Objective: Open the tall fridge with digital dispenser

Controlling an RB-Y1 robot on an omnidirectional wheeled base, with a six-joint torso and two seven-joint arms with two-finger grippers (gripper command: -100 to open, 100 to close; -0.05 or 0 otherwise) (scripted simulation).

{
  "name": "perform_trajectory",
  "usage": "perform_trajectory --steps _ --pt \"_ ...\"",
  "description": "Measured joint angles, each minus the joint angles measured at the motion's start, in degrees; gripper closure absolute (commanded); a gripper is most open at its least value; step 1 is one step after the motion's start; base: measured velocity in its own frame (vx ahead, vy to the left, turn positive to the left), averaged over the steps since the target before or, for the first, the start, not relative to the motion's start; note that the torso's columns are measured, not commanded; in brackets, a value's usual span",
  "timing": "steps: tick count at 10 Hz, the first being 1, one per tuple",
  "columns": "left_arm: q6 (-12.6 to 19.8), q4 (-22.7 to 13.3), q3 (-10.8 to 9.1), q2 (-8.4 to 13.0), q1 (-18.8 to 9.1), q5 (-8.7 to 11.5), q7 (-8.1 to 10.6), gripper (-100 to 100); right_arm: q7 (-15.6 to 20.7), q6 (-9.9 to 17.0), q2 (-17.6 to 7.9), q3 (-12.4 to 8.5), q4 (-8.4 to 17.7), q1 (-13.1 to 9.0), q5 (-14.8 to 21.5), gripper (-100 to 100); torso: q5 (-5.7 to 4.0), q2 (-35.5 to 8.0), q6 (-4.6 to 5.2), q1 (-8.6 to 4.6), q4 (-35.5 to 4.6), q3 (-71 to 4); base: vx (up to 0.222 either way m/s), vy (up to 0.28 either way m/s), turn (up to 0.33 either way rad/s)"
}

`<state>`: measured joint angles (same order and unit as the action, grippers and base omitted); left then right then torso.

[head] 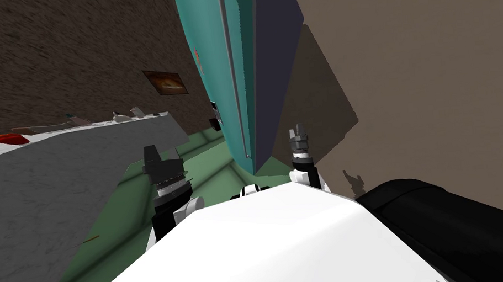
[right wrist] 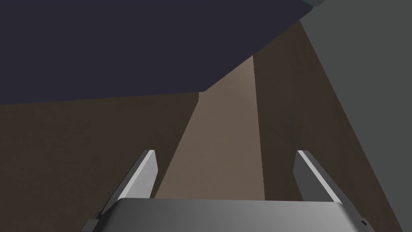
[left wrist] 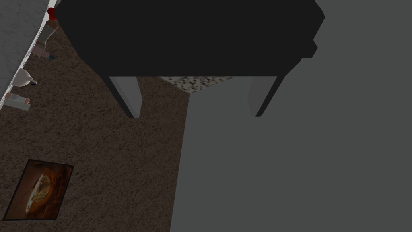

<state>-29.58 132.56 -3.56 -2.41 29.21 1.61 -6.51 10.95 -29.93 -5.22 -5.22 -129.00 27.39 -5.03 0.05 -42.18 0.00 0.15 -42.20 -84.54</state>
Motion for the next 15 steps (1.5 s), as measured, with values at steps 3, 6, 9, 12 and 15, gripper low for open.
perform_trajectory --steps 3,6,9,12,15 --pt "0.0 0.0 0.01 -0.01 0.0 0.0 0.0 0 4.35 -2.43 -5.09 -2.49 1.78 1.1 1.12 -100 -0.01 -0.08 0.0 -0.02 -0.08 -0.04 0.026 0.176 0.021" --pt "0.0 0.0 0.0 0.0 0.0 0.0 0.0 0 8.49 -4.62 -9.58 -4.94 3.37 1.88 2.1 -100 -0.12 -0.11 0.0 -0.4 -0.09 -0.02 0.022 0.12 0.02" --pt "0.0 0.0 0.0 0.0 0.0 0.0 0.0 0 12.79 -7.2 -14.0 -7.56 4.97 3.1 3.17 -100 -0.03 -0.11 0.0 -0.09 -0.09 -0.02 0.014 0.122 0.011" --pt "0.0 0.0 0.01 -0.01 0.0 0.0 0.0 0 17.0 -9.56 -18.03 -10.17 6.49 4.15 4.31 -100 0.0 -0.07 0.0 0.02 -0.07 -0.05 0.024 0.151 0.024" --pt "0.0 0.0 0.0 0.0 0.0 0.0 0.0 0 21.22 -12.03 -21.57 -12.29 8.08 5.07 5.2 -100 -0.08 -0.1 0.01 -0.27 -0.08 -0.03 0.029 0.126 0.021"
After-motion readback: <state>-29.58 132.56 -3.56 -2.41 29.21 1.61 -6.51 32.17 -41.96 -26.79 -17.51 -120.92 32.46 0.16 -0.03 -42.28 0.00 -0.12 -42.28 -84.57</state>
